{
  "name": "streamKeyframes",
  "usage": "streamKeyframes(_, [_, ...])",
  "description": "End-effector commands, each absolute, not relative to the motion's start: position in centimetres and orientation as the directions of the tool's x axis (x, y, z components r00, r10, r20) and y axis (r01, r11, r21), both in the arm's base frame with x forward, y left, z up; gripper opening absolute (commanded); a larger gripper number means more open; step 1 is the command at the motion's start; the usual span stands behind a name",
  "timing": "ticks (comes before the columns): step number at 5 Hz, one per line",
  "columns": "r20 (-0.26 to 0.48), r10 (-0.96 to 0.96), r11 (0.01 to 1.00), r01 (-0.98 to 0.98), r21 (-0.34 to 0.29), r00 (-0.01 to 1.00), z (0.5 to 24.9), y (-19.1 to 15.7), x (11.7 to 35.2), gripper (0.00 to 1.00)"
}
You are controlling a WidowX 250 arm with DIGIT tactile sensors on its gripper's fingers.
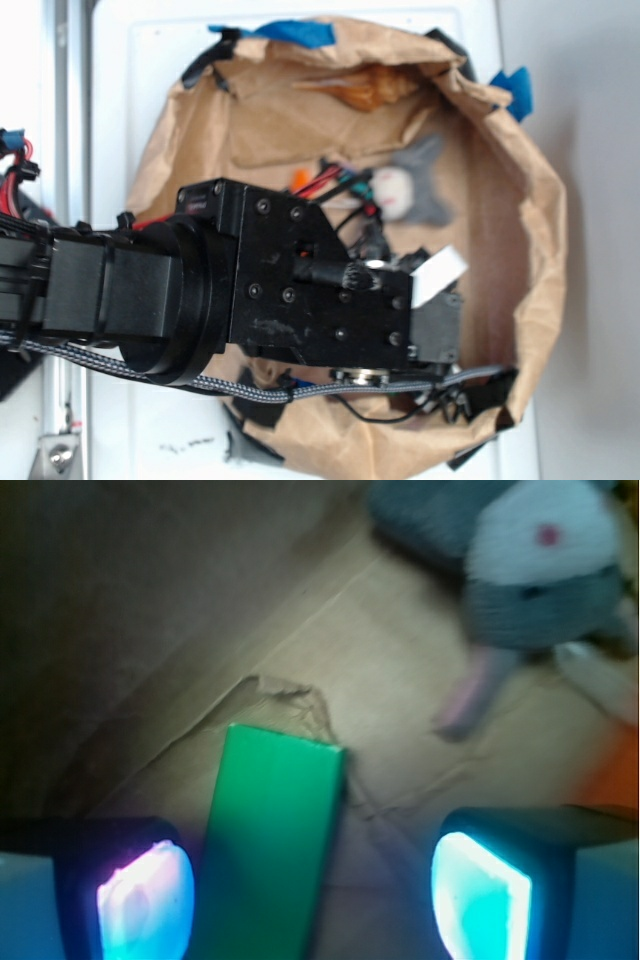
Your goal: Grab the green block.
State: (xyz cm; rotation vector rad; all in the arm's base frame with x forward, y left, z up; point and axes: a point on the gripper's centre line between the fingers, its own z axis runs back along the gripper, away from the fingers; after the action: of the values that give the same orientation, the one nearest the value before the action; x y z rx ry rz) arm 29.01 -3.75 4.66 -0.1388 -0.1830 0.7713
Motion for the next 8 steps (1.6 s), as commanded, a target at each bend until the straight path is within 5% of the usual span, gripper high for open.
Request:
streamKeyframes(1, [0.104, 0.693, 0.713, -0.657, -0.245, 0.713, 3.8, -4.1, 29.7, 1.0])
streamKeyframes(4, [-0.045, 0.715, 0.665, -0.698, -0.265, 0.698, 1.9, -1.4, 28.8, 1.0])
streamKeyframes(6, [-0.067, 0.715, 0.657, -0.702, -0.273, 0.696, 1.5, -1.0, 27.9, 0.93])
streamKeyframes(7, [-0.078, 0.722, 0.65, -0.712, -0.266, 0.688, 1.3, -0.5, 27.7, 0.0])
streamKeyframes(8, [-0.081, 0.718, 0.651, -0.708, -0.273, 0.691, 2.2, 0.9, 28.9, 0.0])
